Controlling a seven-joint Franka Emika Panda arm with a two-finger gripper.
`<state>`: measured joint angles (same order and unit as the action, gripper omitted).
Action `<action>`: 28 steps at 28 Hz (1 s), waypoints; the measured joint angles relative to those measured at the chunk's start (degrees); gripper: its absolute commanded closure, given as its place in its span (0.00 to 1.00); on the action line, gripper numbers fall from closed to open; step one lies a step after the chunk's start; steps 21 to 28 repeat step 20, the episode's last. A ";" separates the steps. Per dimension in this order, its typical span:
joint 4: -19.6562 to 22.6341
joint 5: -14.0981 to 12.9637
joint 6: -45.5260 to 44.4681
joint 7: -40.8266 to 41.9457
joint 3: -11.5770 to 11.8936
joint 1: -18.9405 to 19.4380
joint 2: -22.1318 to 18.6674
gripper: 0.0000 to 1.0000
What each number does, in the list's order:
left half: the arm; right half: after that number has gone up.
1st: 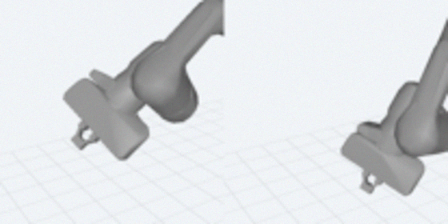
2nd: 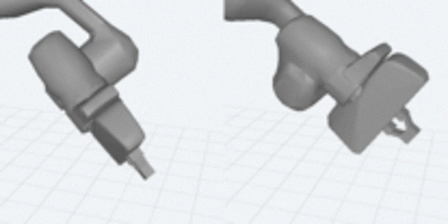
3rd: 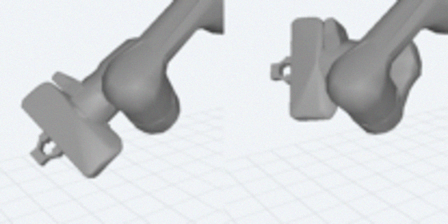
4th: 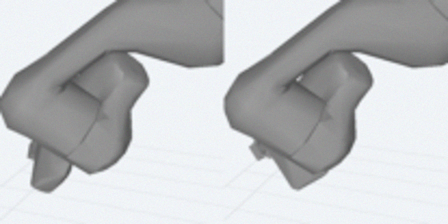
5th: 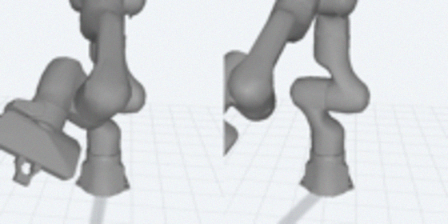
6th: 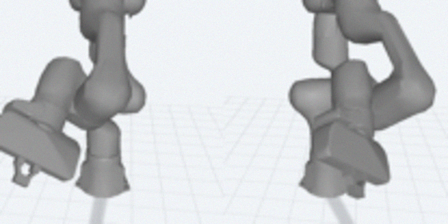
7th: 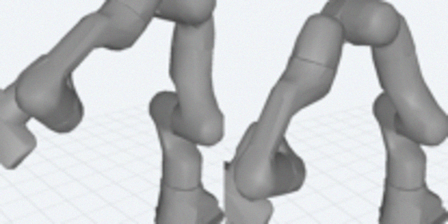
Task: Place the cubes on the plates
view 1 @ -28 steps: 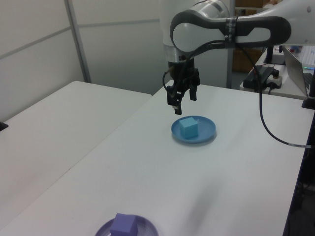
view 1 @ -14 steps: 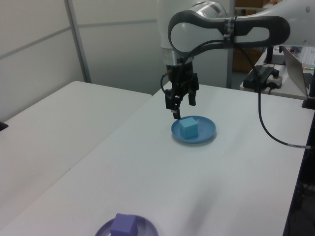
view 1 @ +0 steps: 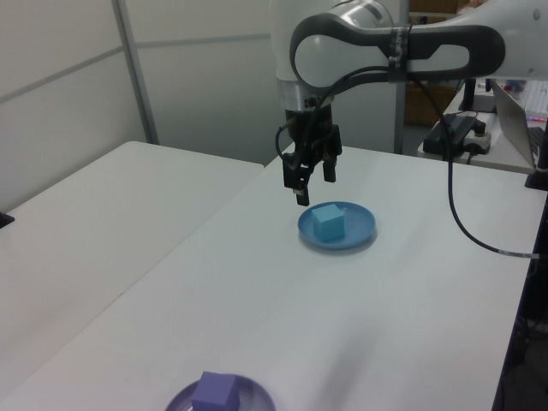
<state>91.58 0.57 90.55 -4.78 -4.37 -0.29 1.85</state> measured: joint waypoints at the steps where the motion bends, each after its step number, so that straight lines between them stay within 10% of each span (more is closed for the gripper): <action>1: -0.10 0.00 0.00 0.03 0.00 0.00 0.03 0.00; 28: -1.01 0.35 0.00 0.26 0.63 -0.42 0.28 0.00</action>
